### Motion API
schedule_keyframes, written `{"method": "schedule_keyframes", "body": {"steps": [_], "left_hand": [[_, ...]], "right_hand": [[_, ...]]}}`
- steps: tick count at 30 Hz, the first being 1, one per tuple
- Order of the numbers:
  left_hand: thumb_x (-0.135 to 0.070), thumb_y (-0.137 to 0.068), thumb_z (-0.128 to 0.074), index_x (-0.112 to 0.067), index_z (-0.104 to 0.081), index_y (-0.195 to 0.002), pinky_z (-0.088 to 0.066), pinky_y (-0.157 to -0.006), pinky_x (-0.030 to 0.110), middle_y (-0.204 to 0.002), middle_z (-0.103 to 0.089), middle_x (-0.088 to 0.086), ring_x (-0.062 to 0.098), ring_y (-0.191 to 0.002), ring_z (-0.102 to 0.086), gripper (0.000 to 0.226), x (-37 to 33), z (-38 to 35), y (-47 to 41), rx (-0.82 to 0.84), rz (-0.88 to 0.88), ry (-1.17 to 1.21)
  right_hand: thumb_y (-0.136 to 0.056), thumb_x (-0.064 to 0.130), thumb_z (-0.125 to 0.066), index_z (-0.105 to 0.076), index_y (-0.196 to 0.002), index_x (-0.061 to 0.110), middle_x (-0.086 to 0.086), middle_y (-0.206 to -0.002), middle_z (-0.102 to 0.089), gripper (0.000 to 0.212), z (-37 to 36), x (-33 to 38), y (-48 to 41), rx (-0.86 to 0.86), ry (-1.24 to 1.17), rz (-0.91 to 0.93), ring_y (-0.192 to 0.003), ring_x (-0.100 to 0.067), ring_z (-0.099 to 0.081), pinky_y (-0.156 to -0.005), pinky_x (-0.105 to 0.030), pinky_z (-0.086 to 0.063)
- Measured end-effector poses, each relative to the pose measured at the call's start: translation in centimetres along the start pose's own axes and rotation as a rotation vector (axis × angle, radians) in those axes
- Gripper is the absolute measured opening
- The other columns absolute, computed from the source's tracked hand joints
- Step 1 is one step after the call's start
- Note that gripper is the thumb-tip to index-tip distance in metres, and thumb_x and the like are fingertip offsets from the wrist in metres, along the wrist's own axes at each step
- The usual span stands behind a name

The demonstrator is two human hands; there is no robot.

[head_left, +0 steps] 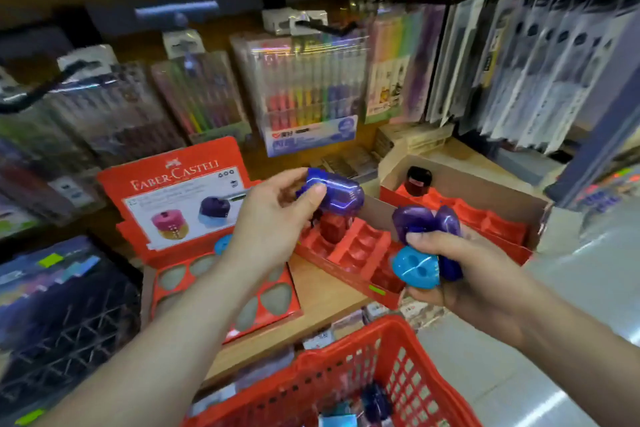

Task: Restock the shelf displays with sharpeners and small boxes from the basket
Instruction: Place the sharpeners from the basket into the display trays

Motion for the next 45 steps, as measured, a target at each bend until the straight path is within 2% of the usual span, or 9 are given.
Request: {"method": "schedule_keyframes", "body": {"steps": [5,11,16,23,32,36,38,41,45], "left_hand": [[-0.007,-0.08,-0.073,-0.027,-0.067,-0.1,-0.052,-0.085,0.026,-0.096,-0.071,-0.003,0.009,-0.079,-0.063,0.028,-1.3,-6.1,-3.3,0.109,-0.169,-0.182],[-0.016,-0.079,-0.075,-0.023,-0.071,-0.113,-0.037,-0.089,0.013,-0.108,-0.068,-0.005,0.008,-0.099,-0.059,0.035,-2.4,-13.8,-6.9,0.186,-0.325,-0.495],[-0.026,-0.071,-0.081,-0.033,-0.069,-0.1,-0.05,-0.088,0.034,-0.098,-0.069,-0.004,0.019,-0.098,-0.062,0.032,-1.3,-18.4,-8.6,0.299,-0.361,-0.703],[-0.024,-0.086,-0.069,-0.03,-0.067,-0.117,-0.031,-0.085,0.015,-0.107,-0.063,-0.011,0.015,-0.112,-0.051,0.032,-0.3,-20.8,-9.6,0.364,-0.444,-0.883],[-0.023,-0.096,-0.046,-0.041,-0.055,-0.13,-0.031,-0.106,0.037,-0.143,-0.047,-0.008,0.023,-0.122,-0.035,0.04,0.5,-20.7,-9.2,0.481,-0.378,-0.98],[-0.024,-0.097,-0.05,-0.031,-0.061,-0.125,-0.035,-0.107,0.029,-0.13,-0.059,-0.012,0.01,-0.12,-0.047,0.032,-3.9,-17.9,-4.4,0.416,-0.279,-0.592],[-0.032,-0.096,-0.053,-0.028,-0.068,-0.113,-0.047,-0.094,0.023,-0.11,-0.069,-0.014,0.0,-0.104,-0.061,0.023,-4.6,-16.7,-0.4,0.581,-0.146,-0.318],[-0.036,-0.095,-0.056,-0.02,-0.07,-0.107,-0.055,-0.086,0.038,-0.102,-0.072,-0.003,0.013,-0.098,-0.068,0.025,-3.6,-15.7,4.0,0.723,-0.038,-0.115],[-0.034,-0.097,-0.047,-0.013,-0.069,-0.1,-0.053,-0.064,0.041,-0.093,-0.075,0.005,0.023,-0.078,-0.071,0.031,-2.1,-14.4,4.9,0.482,0.162,0.183]], "right_hand": [[-0.07,0.013,-0.069,-0.072,-0.094,0.015,-0.016,-0.087,-0.068,0.024,3.3,-1.0,1.0,-0.083,-0.239,0.097,-0.07,-0.023,-0.069,-0.048,-0.03,-0.055],[-0.037,0.025,-0.094,-0.076,-0.092,0.016,-0.016,-0.095,-0.071,0.059,6.8,-2.1,1.3,-0.128,-0.387,0.12,-0.079,-0.026,-0.071,-0.049,-0.03,-0.055],[-0.035,0.027,-0.094,-0.066,-0.111,0.002,-0.027,-0.111,-0.067,0.085,8.2,-3.5,1.4,-0.104,-0.457,0.046,-0.075,-0.025,-0.069,-0.053,-0.03,-0.055],[-0.046,0.022,-0.088,-0.072,-0.101,0.003,-0.023,-0.113,-0.068,0.06,8.4,-3.7,1.6,-0.035,-0.526,0.026,-0.088,-0.029,-0.068,-0.051,-0.03,-0.055],[-0.048,0.02,-0.087,-0.072,-0.103,-0.002,-0.021,-0.109,-0.069,0.061,7.3,-3.9,1.6,0.025,-0.642,-0.01,-0.083,-0.026,-0.07,-0.048,-0.03,-0.056],[-0.052,0.02,-0.083,-0.061,-0.122,-0.004,-0.022,-0.109,-0.068,0.077,7.0,-4.5,1.6,0.029,-0.66,-0.042,-0.08,-0.025,-0.071,-0.047,-0.029,-0.055],[-0.05,0.02,-0.087,-0.065,-0.116,-0.002,-0.022,-0.104,-0.068,0.073,6.9,-4.4,1.6,0.052,-0.647,-0.033,-0.078,-0.025,-0.07,-0.048,-0.029,-0.055],[-0.049,0.021,-0.089,-0.075,-0.096,0.008,-0.016,-0.088,-0.07,0.05,6.0,-3.8,1.8,0.125,-0.596,0.016,-0.072,-0.022,-0.069,-0.048,-0.029,-0.055],[-0.06,0.023,-0.086,-0.07,-0.114,0.014,-0.017,-0.1,-0.069,0.057,4.8,-3.8,2.0,0.213,-0.583,0.027,-0.083,-0.026,-0.069,-0.051,-0.029,-0.055]]}}
Point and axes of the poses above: each hand's wrist, its own y-axis away from the middle knuckle, its own z-axis out of the back of the hand, x = y × z, the point moved 4 cm from there along -y, towards the middle knuckle
